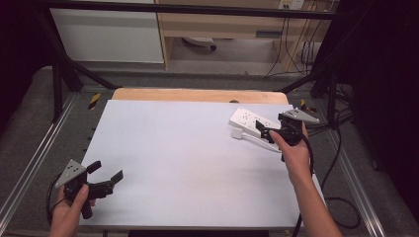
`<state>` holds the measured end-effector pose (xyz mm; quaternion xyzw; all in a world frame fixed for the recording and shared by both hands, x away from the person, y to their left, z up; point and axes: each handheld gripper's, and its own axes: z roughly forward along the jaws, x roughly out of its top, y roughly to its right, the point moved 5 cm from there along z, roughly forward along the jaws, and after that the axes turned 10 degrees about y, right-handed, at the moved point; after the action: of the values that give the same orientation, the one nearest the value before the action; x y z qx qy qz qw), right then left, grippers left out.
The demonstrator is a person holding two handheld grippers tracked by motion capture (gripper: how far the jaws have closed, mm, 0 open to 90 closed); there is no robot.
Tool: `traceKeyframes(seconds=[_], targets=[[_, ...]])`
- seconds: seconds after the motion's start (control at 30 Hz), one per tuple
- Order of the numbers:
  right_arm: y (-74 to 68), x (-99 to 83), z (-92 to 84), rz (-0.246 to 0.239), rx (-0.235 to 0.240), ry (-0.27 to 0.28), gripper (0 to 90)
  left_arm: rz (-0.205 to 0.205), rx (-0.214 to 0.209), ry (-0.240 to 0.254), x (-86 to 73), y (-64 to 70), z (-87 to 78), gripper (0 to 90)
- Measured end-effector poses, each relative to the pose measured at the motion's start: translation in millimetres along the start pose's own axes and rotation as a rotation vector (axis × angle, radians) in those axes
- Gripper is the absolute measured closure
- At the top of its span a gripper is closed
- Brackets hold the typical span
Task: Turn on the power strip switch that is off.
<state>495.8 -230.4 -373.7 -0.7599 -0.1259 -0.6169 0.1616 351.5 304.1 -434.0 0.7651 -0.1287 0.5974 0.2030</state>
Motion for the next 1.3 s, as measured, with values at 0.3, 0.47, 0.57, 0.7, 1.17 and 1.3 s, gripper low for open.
traceKeyframes(seconds=[0.3,0.47,0.57,0.7,1.17,1.3], targets=[[5.8,9.1,15.8,-0.013,-0.021,0.023,13.0,-0.001,-0.004,0.005,0.4,-0.2,-0.1,5.3],[8.7,10.8,23.7,-0.014,-0.034,0.024,16.4,0.001,-0.004,0.005,0.5,-0.1,0.0,5.3],[9.6,12.4,27.4,-0.016,-0.04,0.039,21.2,0.002,-0.004,0.006,0.7,0.4,-0.2,5.3],[11.1,10.8,33.0,-0.018,-0.048,0.047,28.9,0.005,-0.006,0.006,0.8,1.0,0.0,5.3],[10.0,7.5,54.5,-0.043,-0.063,0.058,46.7,0.007,-0.004,0.003,0.3,0.5,1.2,5.3],[8.6,7.8,61.5,-0.059,-0.068,0.062,50.7,0.004,-0.006,0.003,0.4,0.5,0.9,5.3]])
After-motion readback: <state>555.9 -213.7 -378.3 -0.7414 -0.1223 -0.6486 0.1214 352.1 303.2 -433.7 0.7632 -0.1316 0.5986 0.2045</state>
